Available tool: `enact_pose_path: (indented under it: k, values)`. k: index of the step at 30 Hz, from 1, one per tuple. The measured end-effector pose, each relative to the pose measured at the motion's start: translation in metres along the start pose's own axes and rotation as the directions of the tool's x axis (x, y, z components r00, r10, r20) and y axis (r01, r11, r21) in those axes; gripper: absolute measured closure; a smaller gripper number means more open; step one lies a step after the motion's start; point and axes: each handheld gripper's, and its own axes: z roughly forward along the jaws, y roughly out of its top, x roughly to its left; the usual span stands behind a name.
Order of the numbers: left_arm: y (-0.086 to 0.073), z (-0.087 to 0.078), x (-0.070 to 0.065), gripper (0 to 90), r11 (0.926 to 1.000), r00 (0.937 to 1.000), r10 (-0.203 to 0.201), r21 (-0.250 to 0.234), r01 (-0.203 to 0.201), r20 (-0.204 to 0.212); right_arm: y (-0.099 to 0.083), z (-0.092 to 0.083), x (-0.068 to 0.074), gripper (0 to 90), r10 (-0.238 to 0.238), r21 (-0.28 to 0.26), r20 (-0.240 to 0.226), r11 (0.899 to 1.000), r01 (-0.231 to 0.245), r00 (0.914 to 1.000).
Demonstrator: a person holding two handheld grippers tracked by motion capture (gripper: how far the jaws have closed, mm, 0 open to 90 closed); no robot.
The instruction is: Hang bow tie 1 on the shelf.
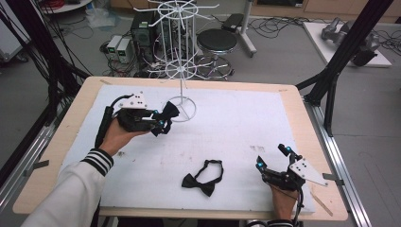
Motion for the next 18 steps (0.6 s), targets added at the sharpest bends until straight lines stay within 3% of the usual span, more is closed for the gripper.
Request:
enact_pose_path:
  k: [11,18]
  values:
    - [0.002,-0.014,0.008,74.5,0.9935,0.9939,-0.086,-0.081,0.08,-0.07,0.0,0.0,0.001,7.5,0.005,0.005,0.0,1.0,-0.005,1.0]
    - [0.007,-0.027,0.015,74.5,0.9794,0.982,-0.145,-0.158,0.126,-0.12,0.0,0.0,0.001,7.4,0.004,0.005,0.0,1.0,-0.004,1.0]
